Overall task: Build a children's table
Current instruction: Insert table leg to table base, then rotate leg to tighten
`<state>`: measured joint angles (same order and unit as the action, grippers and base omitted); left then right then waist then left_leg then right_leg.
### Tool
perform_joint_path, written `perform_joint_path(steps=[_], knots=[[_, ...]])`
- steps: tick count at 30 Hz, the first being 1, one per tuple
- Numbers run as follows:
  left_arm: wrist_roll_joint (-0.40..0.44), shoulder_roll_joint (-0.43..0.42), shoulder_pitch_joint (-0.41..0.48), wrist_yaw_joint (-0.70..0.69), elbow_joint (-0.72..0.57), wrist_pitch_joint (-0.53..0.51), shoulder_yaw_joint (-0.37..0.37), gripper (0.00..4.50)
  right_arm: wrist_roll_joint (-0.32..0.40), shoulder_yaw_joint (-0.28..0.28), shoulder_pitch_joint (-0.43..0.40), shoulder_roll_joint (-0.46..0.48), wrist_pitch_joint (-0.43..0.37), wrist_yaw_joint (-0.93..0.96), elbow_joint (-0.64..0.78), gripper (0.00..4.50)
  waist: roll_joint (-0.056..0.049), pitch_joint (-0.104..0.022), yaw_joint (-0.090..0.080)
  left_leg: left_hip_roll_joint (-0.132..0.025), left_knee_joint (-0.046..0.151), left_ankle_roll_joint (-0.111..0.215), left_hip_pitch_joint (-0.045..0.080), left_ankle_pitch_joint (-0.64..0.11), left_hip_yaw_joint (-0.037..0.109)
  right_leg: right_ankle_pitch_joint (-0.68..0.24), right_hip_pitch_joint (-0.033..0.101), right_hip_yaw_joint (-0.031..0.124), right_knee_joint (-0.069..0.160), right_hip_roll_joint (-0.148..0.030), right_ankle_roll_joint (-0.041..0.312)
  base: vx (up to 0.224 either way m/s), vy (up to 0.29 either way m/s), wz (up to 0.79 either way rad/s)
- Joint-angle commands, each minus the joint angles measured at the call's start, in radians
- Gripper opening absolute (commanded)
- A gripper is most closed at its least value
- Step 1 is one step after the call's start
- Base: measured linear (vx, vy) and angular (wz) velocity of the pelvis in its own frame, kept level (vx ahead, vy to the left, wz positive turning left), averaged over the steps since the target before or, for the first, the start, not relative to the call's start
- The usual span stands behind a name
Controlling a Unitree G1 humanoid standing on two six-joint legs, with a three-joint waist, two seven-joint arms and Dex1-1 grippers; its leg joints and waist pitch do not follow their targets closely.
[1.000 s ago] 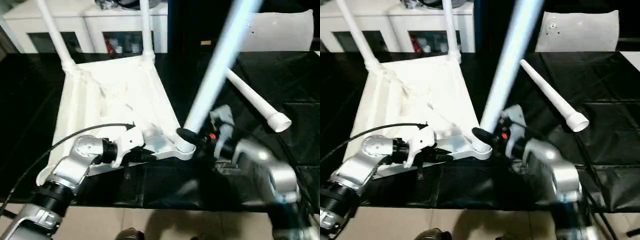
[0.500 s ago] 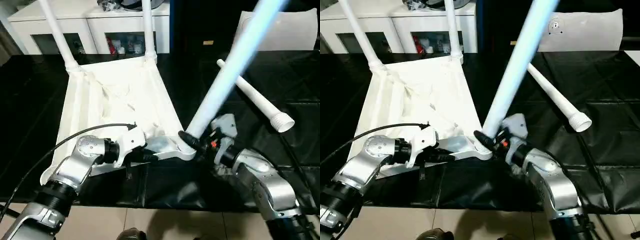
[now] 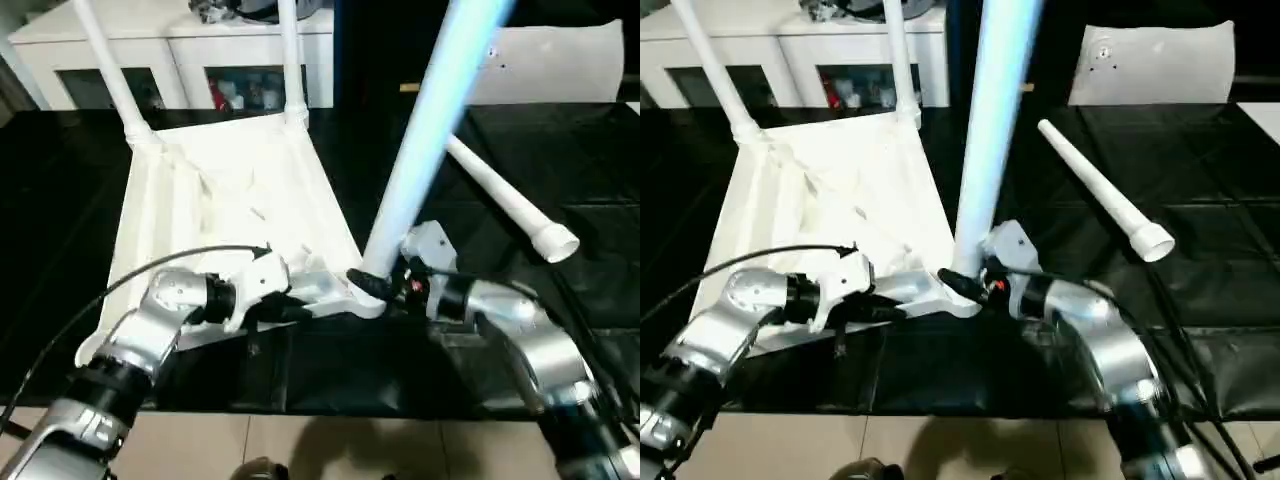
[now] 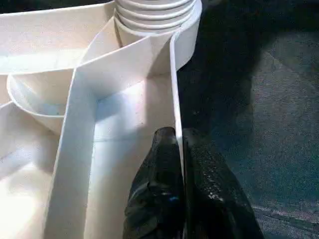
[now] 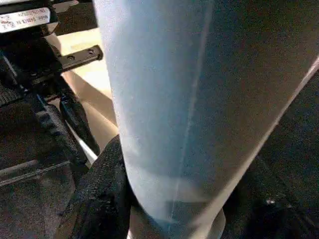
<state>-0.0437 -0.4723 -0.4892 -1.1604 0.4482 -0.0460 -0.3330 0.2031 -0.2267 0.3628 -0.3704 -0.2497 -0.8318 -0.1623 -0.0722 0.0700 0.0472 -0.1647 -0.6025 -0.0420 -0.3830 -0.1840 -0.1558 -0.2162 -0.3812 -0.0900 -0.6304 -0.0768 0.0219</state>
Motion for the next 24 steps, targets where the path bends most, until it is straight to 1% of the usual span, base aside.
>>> perform_joint_path(steps=[1,2,4,5,6,7,8,9,10,11,12,13,14,15,16,17,18,19,20,21,22,23,24], knots=[[-0.001,-0.007,-0.069,-0.035,-0.004,0.049,0.002,0.00,-0.018,-0.093,-0.035,-0.003,-0.062,-0.071,-0.070,1.95,0.002,-0.033,-0.004,-0.062,0.085,0.032,0.015,-0.317,0.023,-0.319,0.030,0.067,0.107,-0.082,0.178,0.000,0.000,0.00],[0.001,-0.007,-0.081,-0.041,0.010,0.055,0.000,0.00,-0.014,-0.103,-0.035,-0.007,-0.071,-0.092,-0.065,1.95,0.003,-0.032,-0.004,-0.062,0.086,0.033,0.016,-0.318,0.022,-0.318,0.030,0.068,0.107,-0.081,0.178,0.000,0.000,0.00],[0.014,-0.003,-0.121,-0.040,0.070,0.076,0.000,0.00,-0.007,-0.132,-0.042,-0.016,-0.087,-0.135,-0.050,1.95,0.002,-0.030,-0.001,-0.064,0.087,0.037,0.015,-0.304,0.023,-0.281,0.030,0.068,0.105,-0.082,0.187,0.000,0.000,0.00],[0.020,0.000,-0.143,-0.033,0.106,0.086,0.004,0.00,-0.008,-0.145,-0.047,-0.018,-0.092,-0.148,-0.043,1.95,0.000,-0.030,0.003,-0.066,0.089,0.038,0.018,-0.301,0.022,-0.272,0.029,0.069,0.104,-0.083,0.191,0.000,0.000,0.00],[0.021,0.000,-0.144,-0.032,0.108,0.086,0.005,0.00,-0.008,-0.146,-0.048,-0.018,-0.092,-0.149,-0.043,1.95,0.001,-0.029,0.004,-0.065,0.089,0.039,0.017,-0.299,0.022,-0.268,0.029,0.068,0.105,-0.082,0.192,0.000,0.000,0.00],[0.040,0.003,-0.184,-0.014,0.178,0.112,0.010,0.00,-0.013,-0.166,-0.057,-0.017,-0.099,-0.168,-0.034,1.95,0.002,-0.030,0.004,-0.067,0.090,0.038,0.015,-0.295,0.024,-0.255,0.033,0.068,0.102,-0.083,0.194,0.000,0.000,0.00],[0.049,0.002,-0.195,-0.006,0.198,0.123,0.010,0.00,-0.015,-0.170,-0.059,-0.015,-0.100,-0.170,-0.033,1.95,0.002,-0.030,0.006,-0.066,0.091,0.039,0.017,-0.290,0.023,-0.242,0.032,0.067,0.105,-0.082,0.194,0.000,0.000,0.00],[0.058,-0.001,-0.207,-0.003,0.219,0.131,0.009,0.00,-0.019,-0.175,-0.061,-0.011,-0.099,-0.170,-0.033,1.95,-0.003,-0.031,0.007,-0.068,0.092,0.037,0.015,-0.285,0.025,-0.217,0.035,0.067,0.100,-0.084,0.201,0.000,0.000,0.00],[0.058,-0.001,-0.207,-0.003,0.219,0.131,0.009,0.00,-0.019,-0.175,-0.061,-0.011,-0.099,-0.170,-0.033,1.95,0.001,-0.031,0.004,-0.069,0.094,0.035,0.013,-0.287,0.025,-0.204,0.037,0.066,0.099,-0.085,0.205,0.000,0.000,0.00],[0.068,-0.005,-0.222,0.005,0.242,0.137,0.011,0.00,-0.027,-0.178,-0.062,-0.001,-0.094,-0.164,-0.039,1.95,-0.001,-0.031,0.004,-0.070,0.095,0.034,0.012,-0.289,0.027,-0.200,0.039,0.066,0.097,-0.086,0.208,0.000,0.000,0.00],[0.068,-0.005,-0.232,0.006,0.257,0.137,0.015,0.00,-0.032,-0.176,-0.062,0.007,-0.091,-0.157,-0.045,1.95,-0.002,-0.031,0.002,-0.069,0.096,0.033,0.014,-0.298,0.025,-0.202,0.037,0.066,0.100,-0.086,0.212,0.000,0.000,0.00],[0.068,-0.005,-0.233,0.006,0.260,0.136,0.016,0.00,-0.033,-0.175,-0.061,0.009,-0.091,-0.154,-0.046,1.95,-0.002,-0.031,0.001,-0.069,0.096,0.032,0.013,-0.300,0.026,-0.202,0.038,0.065,0.099,-0.087,0.214,0.000,0.000,0.00],[0.065,-0.005,-0.240,0.009,0.275,0.132,0.021,0.00,-0.042,-0.171,-0.059,0.020,-0.085,-0.139,-0.055,1.95,-0.003,-0.032,-0.001,-0.071,0.099,0.029,0.015,-0.302,0.025,-0.191,0.038,0.065,0.099,-0.087,0.220,0.000,0.000,0.00],[0.065,-0.007,-0.241,0.011,0.282,0.131,0.022,0.00,-0.048,-0.168,-0.058,0.028,-0.079,-0.126,-0.062,1.95,-0.005,-0.030,-0.003,-0.071,0.101,0.028,0.015,-0.307,0.025,-0.189,0.038,0.065,0.100,-0.088,0.223,0.000,0.000,0.00],[0.065,-0.009,-0.241,0.012,0.285,0.130,0.023,0.00,-0.052,-0.166,-0.058,0.032,-0.075,-0.117,-0.066,1.95,-0.004,-0.029,-0.004,-0.071,0.102,0.027,0.015,-0.313,0.024,-0.194,0.037,0.065,0.101,-0.088,0.224,0.000,0.000,0.00],[0.067,-0.011,-0.238,0.019,0.286,0.129,0.024,0.00,-0.057,-0.162,-0.056,0.039,-0.067,-0.102,-0.072,1.95,-0.001,-0.029,-0.006,-0.072,0.103,0.025,0.015,-0.319,0.024,-0.203,0.038,0.066,0.102,-0.089,0.224,0.000,0.000,0.00],[0.066,-0.011,-0.237,0.027,0.297,0.131,0.028,0.00,-0.067,-0.155,-0.052,0.050,-0.058,-0.074,-0.082,1.95,-0.003,-0.025,-0.008,-0.071,0.104,0.021,0.017,-0.342,0.024,-0.243,0.035,0.067,0.106,-0.092,0.221,0.000,0.000,0.00],[0.060,-0.011,-0.229,0.028,0.292,0.122,0.034,0.00,-0.072,-0.149,-0.050,0.057,-0.053,-0.056,-0.088,1.95,-0.004,-0.020,-0.011,-0.070,0.107,0.011,0.019,-0.376,0.024,-0.310,0.033,0.067,0.113,-0.092,0.208,0.000,0.000,0.00],[0.056,-0.012,-0.221,0.034,0.287,0.115,0.041,0.00,-0.076,-0.142,-0.048,0.066,-0.050,-0.037,-0.095,1.95,-0.002,-0.016,-0.013,-0.069,0.109,0.006,0.022,-0.400,0.025,-0.356,0.031,0.067,0.118,-0.093,0.198,0.000,0.000,0.00],[0.052,-0.013,-0.208,0.043,0.272,0.103,0.049,0.00,-0.080,-0.134,-0.046,0.076,-0.045,-0.017,-0.101,1.95,0.001,-0.011,-0.015,-0.068,0.111,-0.008,0.026,-0.437,0.029,-0.449,0.029,0.068,0.125,-0.096,0.175,0.000,0.000,0.00],[0.050,-0.014,-0.203,0.046,0.269,0.101,0.053,0.00,-0.083,-0.129,-0.045,0.081,-0.044,-0.007,-0.104,1.95,0.002,-0.009,-0.018,-0.068,0.115,-0.015,0.028,-0.455,0.032,-0.525,0.028,0.070,0.132,-0.099,0.148,0.000,0.000,0.00],[0.040,-0.021,-0.160,0.066,0.211,0.066,0.072,0.00,-0.093,-0.110,-0.038,0.102,-0.040,0.042,-0.117,1.95,-0.001,-0.009,-0.017,-0.069,0.115,-0.018,0.032,-0.462,0.034,-0.551,0.026,0.071,0.136,-0.101,0.139,0.000,0.000,0.00],[0.037,-0.024,-0.143,0.074,0.186,0.049,0.079,0.00,-0.097,-0.103,-0.036,0.110,-0.040,0.057,-0.121,1.95,0.000,-0.009,-0.022,-0.073,0.119,-0.026,0.028,-0.456,0.036,-0.548,0.025,0.073,0.134,-0.104,0.137,0.000,0.000,0.00]])
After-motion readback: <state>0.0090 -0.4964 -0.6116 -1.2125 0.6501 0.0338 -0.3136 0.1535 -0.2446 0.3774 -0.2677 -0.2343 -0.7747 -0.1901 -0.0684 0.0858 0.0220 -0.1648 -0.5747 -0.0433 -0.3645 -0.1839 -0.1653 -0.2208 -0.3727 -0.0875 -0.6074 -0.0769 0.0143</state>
